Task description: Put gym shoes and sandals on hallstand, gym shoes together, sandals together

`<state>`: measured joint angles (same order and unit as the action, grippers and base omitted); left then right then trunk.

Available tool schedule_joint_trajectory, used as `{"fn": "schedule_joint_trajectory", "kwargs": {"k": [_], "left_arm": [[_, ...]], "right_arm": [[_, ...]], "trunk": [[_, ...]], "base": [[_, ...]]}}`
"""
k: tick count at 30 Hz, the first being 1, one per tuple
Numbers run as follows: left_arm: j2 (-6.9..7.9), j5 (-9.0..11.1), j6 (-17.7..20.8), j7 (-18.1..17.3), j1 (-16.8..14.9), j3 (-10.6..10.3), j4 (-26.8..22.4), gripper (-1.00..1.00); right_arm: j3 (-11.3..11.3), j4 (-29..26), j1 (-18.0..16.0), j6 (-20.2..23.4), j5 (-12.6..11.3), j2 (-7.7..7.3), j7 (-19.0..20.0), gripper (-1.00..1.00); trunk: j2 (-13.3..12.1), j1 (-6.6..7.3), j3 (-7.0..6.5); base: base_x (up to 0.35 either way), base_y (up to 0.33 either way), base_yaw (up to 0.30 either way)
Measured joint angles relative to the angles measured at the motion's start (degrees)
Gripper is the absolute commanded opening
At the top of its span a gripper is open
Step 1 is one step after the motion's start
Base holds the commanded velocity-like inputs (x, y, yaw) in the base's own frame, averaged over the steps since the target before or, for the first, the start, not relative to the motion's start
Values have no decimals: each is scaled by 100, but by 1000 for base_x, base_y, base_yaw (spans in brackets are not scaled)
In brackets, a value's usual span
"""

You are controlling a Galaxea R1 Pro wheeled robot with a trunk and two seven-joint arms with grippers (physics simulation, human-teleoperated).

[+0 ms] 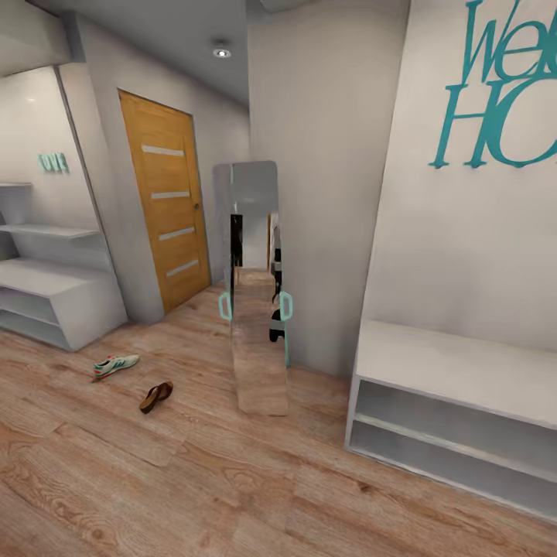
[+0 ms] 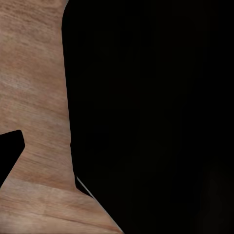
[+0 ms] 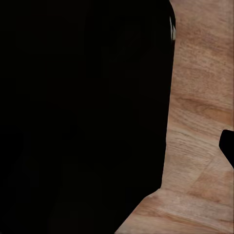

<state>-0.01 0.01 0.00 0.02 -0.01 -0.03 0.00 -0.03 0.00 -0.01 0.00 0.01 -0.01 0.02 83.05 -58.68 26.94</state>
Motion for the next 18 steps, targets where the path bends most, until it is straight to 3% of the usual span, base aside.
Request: {"fn": "schedule_joint_trajectory", "kwargs": {"k": [4,18], "left_arm": [[96,22,-16,-29,89,13,25,100],[98,22,-16,-29,89,13,25,100]], "right_arm": [[47,-64,-98,4,9,63,-11,100],[47,-64,-121,4,8,63,-11,100]], "trunk": [[3,-5,-1],[3,-5,-1]], "base": [[0,0,0],[0,0,0]]}}
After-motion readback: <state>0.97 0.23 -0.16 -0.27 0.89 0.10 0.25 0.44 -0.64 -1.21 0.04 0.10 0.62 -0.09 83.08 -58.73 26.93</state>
